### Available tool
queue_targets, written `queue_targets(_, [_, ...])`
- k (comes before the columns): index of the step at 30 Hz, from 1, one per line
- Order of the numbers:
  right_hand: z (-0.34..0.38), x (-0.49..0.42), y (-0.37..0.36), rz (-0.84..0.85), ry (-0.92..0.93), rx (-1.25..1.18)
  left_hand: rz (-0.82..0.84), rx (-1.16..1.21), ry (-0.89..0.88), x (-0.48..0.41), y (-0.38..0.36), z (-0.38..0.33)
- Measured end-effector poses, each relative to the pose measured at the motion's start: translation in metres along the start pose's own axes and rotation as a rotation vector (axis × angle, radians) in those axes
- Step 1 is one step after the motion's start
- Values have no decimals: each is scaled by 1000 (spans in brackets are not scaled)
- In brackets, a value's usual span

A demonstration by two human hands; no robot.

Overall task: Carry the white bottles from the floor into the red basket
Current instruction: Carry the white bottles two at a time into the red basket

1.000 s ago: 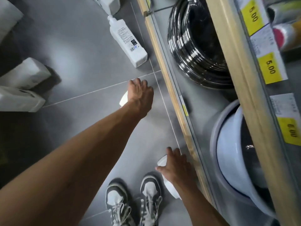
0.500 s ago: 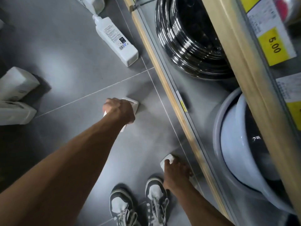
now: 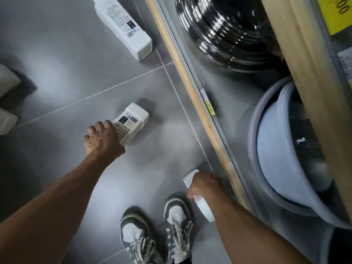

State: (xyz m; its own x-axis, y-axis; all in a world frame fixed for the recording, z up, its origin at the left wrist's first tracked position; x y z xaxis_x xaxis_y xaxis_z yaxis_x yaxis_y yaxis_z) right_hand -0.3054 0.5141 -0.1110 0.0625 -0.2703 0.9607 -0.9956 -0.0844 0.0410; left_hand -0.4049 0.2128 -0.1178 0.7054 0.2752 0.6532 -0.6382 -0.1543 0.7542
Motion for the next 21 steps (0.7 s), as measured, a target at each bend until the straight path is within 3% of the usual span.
queue_targets(6, [-7,-18,-1,-56,-56,-99,-107,92,-32,1,-20,17])
queue_targets(9, [-16,-19,-4,-70,-61,-203,-80,88,-57,6,-23,17])
queue_targets(16, [-24,6,-5,-285,27,-544,13,163,1,40,-41,26])
queue_targets(21, [-22,61,12,-397,53,-587,-10,213,-39,97,-19,38])
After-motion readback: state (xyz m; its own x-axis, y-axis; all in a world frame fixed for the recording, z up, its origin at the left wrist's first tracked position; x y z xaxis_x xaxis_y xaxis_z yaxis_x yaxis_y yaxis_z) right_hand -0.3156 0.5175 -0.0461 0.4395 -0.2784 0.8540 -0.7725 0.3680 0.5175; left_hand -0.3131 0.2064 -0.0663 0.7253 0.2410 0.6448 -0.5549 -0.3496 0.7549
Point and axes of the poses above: each hand's wrist, its own x-axis away from the middle knuckle, its own y-axis out of the back of the hand, z = x × y, the point moved 6 cm from there along -x, towards the middle knuckle, and after that the axes turned 1 degree about -y, right-handed, at the moved point
